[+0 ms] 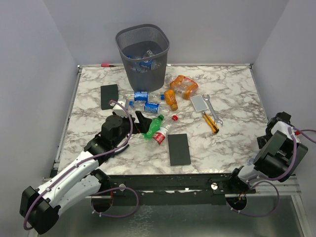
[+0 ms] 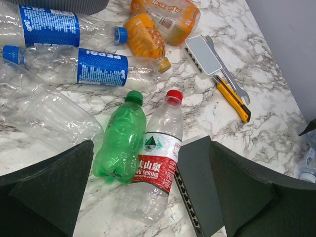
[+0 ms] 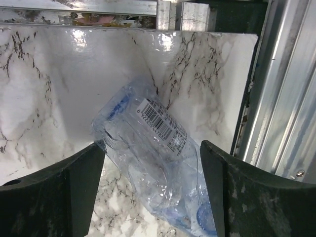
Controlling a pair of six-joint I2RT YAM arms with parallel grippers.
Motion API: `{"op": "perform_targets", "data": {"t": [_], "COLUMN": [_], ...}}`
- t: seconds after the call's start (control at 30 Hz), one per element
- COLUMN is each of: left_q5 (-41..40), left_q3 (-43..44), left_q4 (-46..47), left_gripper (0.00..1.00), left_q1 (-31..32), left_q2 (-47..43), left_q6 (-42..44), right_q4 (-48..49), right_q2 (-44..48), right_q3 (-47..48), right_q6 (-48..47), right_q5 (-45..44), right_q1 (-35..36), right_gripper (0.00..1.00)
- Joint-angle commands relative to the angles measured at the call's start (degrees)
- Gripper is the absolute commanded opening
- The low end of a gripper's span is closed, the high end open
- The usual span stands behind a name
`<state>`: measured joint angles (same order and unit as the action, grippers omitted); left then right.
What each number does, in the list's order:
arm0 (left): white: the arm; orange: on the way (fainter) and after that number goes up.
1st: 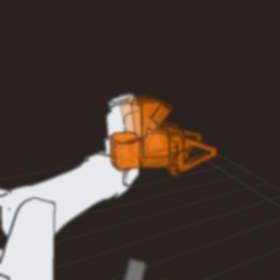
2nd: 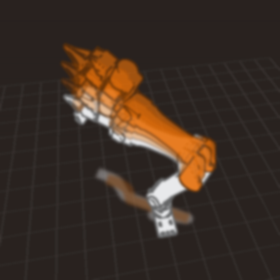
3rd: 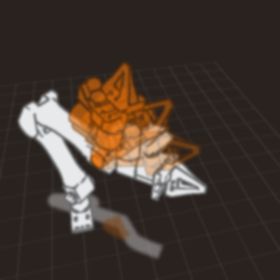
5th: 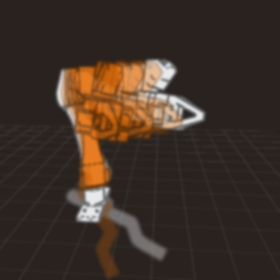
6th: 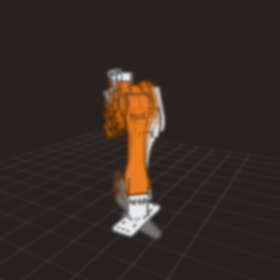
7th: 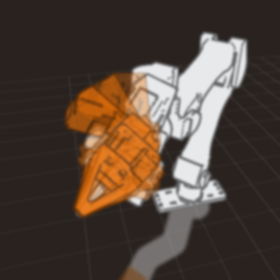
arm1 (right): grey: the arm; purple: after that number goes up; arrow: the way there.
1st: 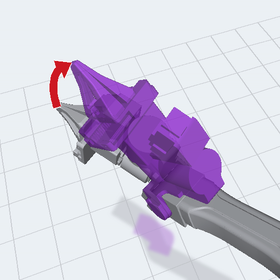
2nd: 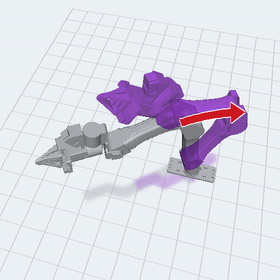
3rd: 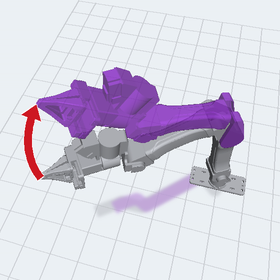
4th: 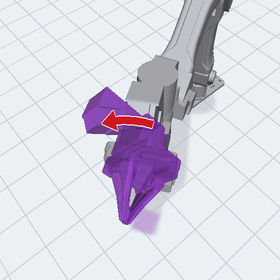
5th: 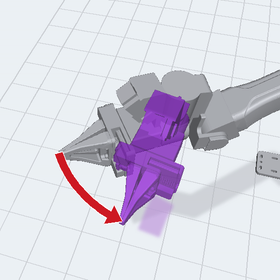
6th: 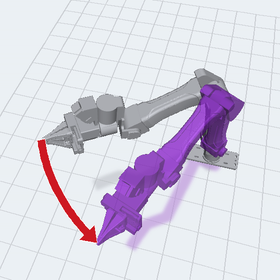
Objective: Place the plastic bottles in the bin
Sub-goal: Pick up the plastic bottle from the corner of the board.
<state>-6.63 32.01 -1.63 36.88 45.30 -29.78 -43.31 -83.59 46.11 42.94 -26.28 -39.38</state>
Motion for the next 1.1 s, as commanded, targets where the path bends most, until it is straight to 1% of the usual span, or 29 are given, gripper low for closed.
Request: {"op": "perform_targets", "data": {"t": [0.0, 0.07, 0.2, 0.27, 0.37, 0.47, 0.5, 0.57, 0.7, 0.83, 0.9, 0.97, 1.07], "left_q5": [1.1, 1.1, 1.1, 1.2, 1.2, 0.8, 0.6, 0.0, -1.2, -2.7, -3.1, -1.9, 5.4], "left_q3": [-0.6, -0.6, -0.6, -0.6, -0.5, -0.6, -0.6, -0.6, -0.5, -0.7, -0.7, -1.1, -1.9], "left_q4": [-0.2, -0.2, -0.2, -0.2, -0.2, -0.2, -0.2, -0.2, -0.2, -0.2, 0.5, 2.7, 9.6], "left_gripper": [0.99, 0.99, 0.99, 0.99, 0.99, 0.99, 0.99, 0.99, 0.99, 0.99, 0.99, 0.99, 0.99], "left_q1": [0.0, 0.0, 0.0, -0.1, -0.1, -0.1, -0.1, -0.3, -0.5, -0.5, -0.5, -0.5, -0.4], "left_q2": [0.6, 0.8, 1.0, 1.3, 1.5, 1.3, 1.2, 1.1, 1.0, 0.4, -0.2, -0.8, -1.3], "left_q6": [-0.2, -0.2, -0.2, -0.3, -0.2, -0.1, 0.0, -0.1, 0.1, 0.5, 0.7, 0.4, -2.2], "right_q4": [3.2, 4.6, 8.7, 9.8, 11.2, 12.7, 12.9, 12.9, 17.4, 18.8, 22.4, 28.3, 38.4], "right_q2": [-0.4, 0.4, 3.0, 3.5, 4.7, 8.2, 9.5, 11.1, 17.1, 20.0, 22.9, 26.4, 31.6], "right_q3": [-1.5, -2.2, -4.1, -4.9, -5.4, -5.1, -4.0, -1.2, 2.2, 7.7, 9.0, 8.9, 6.7], "right_q6": [-1.3, -1.8, -3.1, -3.4, -3.1, -0.6, 0.9, 3.9, 9.8, 12.1, 11.4, 10.6, 10.3], "right_q5": [2.9, 4.3, 10.6, 13.0, 15.8, 20.3, 21.5, 22.6, 22.4, 25.7, 31.1, 36.8, 45.9], "right_q1": [-0.4, -0.4, -0.3, -0.3, -0.1, 1.6, 2.8, 7.6, 16.7, 22.1, 24.4, 27.3, 33.0], "right_gripper": [0.79, 0.75, 0.68, 0.62, 0.5, 0.41, 0.39, 0.35, 0.28, 0.26, 0.26, 0.26, 0.27]}}
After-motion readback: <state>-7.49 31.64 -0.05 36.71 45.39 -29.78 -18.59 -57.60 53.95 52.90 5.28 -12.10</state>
